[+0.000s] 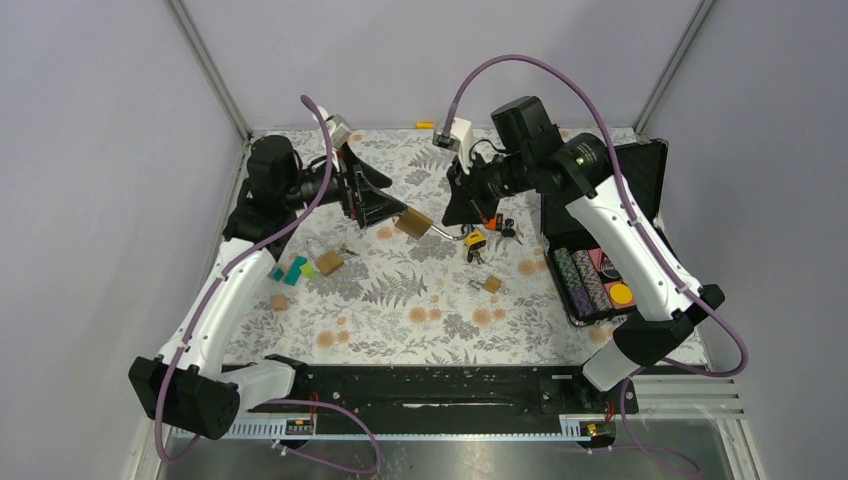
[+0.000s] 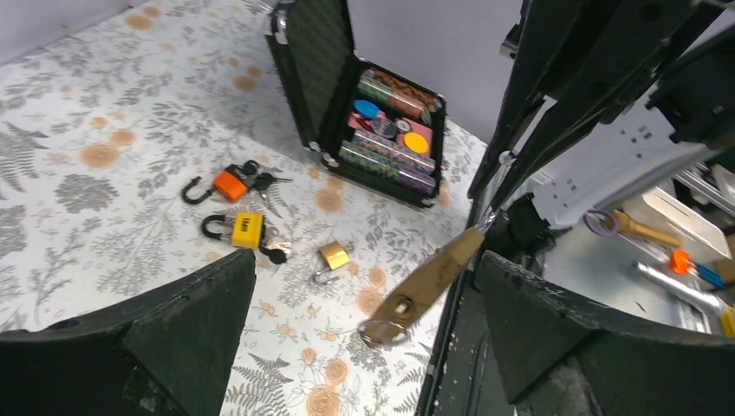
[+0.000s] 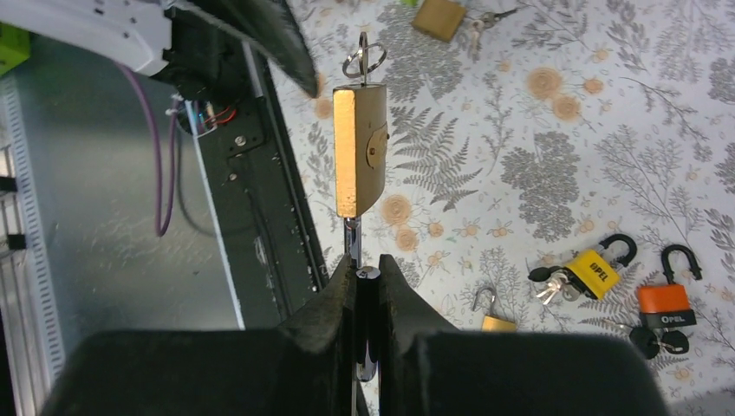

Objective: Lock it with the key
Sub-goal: Pick up the lock from the center of the board.

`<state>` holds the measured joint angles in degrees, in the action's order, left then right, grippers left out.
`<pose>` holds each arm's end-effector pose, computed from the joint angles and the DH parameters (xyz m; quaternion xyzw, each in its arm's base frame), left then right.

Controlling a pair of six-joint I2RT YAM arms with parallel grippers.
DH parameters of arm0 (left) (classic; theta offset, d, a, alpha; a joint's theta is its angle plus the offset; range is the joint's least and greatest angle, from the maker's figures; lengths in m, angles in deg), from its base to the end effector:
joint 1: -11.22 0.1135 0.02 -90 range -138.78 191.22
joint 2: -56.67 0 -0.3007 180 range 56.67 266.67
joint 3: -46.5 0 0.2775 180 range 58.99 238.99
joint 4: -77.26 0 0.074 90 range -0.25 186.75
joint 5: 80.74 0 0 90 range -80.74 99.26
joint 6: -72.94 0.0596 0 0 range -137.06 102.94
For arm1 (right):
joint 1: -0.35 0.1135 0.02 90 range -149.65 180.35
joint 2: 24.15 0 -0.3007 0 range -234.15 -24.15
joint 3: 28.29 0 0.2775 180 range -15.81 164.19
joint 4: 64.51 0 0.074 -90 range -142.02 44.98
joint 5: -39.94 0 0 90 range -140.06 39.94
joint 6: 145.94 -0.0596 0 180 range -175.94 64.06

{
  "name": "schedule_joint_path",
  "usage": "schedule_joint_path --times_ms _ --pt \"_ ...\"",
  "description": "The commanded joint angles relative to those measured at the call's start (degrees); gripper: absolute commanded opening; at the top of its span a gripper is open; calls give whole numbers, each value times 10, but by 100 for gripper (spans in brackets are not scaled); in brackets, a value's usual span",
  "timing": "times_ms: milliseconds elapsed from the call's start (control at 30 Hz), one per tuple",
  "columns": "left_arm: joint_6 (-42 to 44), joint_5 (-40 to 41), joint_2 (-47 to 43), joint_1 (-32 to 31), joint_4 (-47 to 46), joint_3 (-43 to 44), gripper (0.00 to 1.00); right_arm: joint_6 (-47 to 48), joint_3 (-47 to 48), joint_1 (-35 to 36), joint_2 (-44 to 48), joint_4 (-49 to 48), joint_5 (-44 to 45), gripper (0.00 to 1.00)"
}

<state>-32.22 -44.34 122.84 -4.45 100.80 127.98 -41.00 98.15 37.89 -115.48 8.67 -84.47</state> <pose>0.2512 -0.1203 0.4462 0.2981 0.6735 -0.4839 0.4726 0.2578 0.2405 0.4978 -0.4959 0.7131 0.3427 0.3580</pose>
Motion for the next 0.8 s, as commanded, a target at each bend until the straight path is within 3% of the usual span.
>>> schedule_joint_path --times_ms 0,167,333,500,767 --pt "22 -112 14 -8 3 26 99 27 58 18 15 16 -58 0" --pt "98 -166 29 -30 115 44 99 28 83 26 8 35 -77 0" --pt "123 -161 32 -58 136 41 98 25 89 29 4 37 -88 0" --pt "125 -163 38 -68 136 49 65 19 101 31 -4 48 -101 0" --pt "140 -186 41 -68 161 59 44 13 109 31 -7 66 -119 0"
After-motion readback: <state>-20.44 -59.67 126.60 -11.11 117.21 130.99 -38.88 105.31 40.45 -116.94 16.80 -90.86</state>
